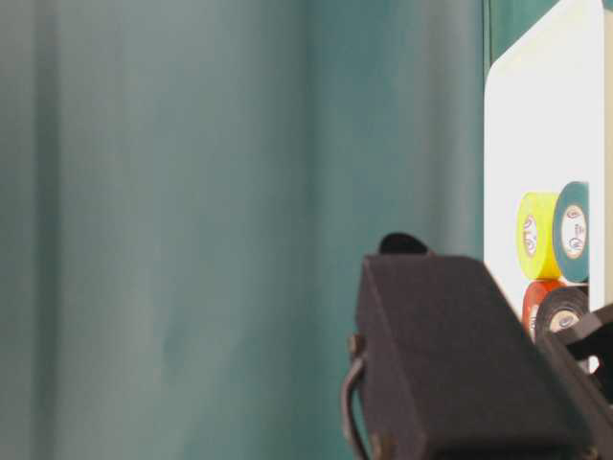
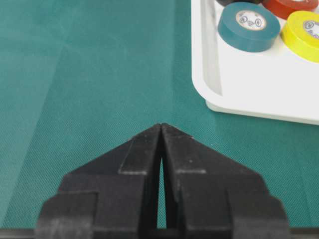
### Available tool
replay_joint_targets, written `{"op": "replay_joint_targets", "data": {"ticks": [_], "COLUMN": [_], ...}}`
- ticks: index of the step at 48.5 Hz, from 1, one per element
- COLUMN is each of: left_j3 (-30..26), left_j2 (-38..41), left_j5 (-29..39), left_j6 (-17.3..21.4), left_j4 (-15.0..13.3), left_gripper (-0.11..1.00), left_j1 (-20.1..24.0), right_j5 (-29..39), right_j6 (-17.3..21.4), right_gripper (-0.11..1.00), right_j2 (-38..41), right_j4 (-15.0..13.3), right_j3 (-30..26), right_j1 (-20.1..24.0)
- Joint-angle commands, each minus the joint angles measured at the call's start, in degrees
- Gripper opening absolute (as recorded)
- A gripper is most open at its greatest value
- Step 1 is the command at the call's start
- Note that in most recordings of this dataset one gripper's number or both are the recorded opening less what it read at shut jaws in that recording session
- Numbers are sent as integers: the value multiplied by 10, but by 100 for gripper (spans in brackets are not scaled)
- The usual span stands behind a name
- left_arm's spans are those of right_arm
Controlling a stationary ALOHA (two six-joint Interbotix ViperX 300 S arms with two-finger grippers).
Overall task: Put the tape into the white case with the left arm.
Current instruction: 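Grasp the white tape roll through its core with the left gripper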
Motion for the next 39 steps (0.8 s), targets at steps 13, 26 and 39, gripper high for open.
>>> {"op": "replay_joint_targets", "data": {"ticks": [13, 26, 39], "left_j3": [-21, -31, -28], "left_j2": [-52, -112, -138], "left_j5": [25, 83, 106], "left_j6": [-1, 2, 4], "left_j4": [1, 2, 3], "left_gripper": [27, 27, 27], "left_j1": [-3, 4, 67], "right_j5": [-6, -6, -7], "right_j6": [1, 0, 1], "right_gripper": [-9, -9, -9], "right_j2": [4, 4, 4], "right_j4": [0, 0, 0], "right_j3": [-6, -6, -6], "right_j1": [-1, -1, -1]}}
